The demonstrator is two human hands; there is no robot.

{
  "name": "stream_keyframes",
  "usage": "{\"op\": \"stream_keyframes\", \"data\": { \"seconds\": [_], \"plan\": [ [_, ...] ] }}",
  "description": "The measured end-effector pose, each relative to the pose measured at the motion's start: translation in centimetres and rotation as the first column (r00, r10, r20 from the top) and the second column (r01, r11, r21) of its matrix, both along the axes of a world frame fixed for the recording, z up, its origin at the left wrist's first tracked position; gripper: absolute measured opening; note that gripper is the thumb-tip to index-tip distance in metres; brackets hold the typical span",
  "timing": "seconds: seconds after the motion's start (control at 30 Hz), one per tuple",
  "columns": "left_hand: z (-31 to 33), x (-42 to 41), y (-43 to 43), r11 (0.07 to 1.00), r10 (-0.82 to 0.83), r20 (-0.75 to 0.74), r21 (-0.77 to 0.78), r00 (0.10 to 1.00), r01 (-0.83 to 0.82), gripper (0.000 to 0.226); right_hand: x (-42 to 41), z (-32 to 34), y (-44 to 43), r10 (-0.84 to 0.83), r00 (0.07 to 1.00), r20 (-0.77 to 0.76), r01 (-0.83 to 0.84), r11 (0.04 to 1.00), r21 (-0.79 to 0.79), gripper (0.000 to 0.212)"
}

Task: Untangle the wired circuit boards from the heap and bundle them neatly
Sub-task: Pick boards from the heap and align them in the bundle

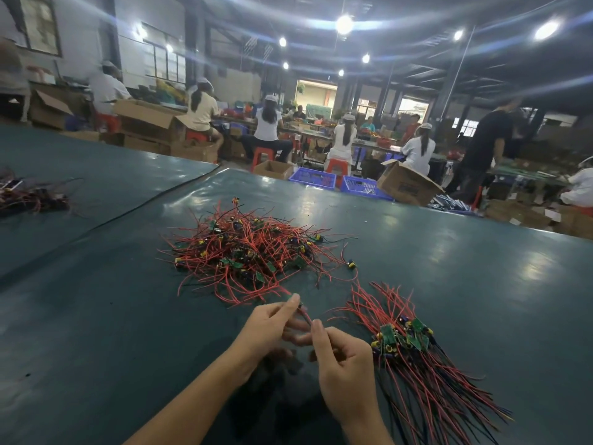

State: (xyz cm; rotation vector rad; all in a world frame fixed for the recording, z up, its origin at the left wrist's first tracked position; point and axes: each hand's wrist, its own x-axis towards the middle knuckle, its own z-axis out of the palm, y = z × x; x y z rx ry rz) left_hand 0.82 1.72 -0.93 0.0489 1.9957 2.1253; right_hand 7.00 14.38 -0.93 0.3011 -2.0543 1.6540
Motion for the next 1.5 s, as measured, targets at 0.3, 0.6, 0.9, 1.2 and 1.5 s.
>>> {"op": "stream_keyframes", "data": {
  "seconds": [0.3,0.6,0.9,1.2,1.5],
  "plan": [
    [1.5,0.9,0.0,0.969,0.091,-0.160,0.242,0.983,-0.050,0.014,-1.1,-0.6,1.5,-0.324,0.946,0.007,0.322,0.943,0.089,0.029],
    [1.1,0.8,0.2,0.960,0.144,-0.267,0.273,0.953,-0.069,0.026,-0.7,-0.8,0.2,-0.316,0.924,-0.217,0.368,0.889,0.273,0.034],
    [0.8,1.9,1.7,0.996,0.000,-0.383,0.084,0.924,0.035,0.022,-1.1,0.0,-0.1,-0.098,0.930,0.355,0.253,0.871,-0.421,0.043],
    [0.7,2.0,1.7,1.000,0.000,-0.422,0.006,0.906,0.003,0.036,-0.8,1.0,-0.7,0.067,0.952,0.300,0.093,0.868,-0.488,0.024],
    [0.6,1.4,0.8,0.964,0.152,-0.628,-0.077,0.763,-0.255,0.044,-2.3,0.9,1.5,-0.065,0.876,0.478,0.410,0.620,-0.668,0.035]
  ]
}}
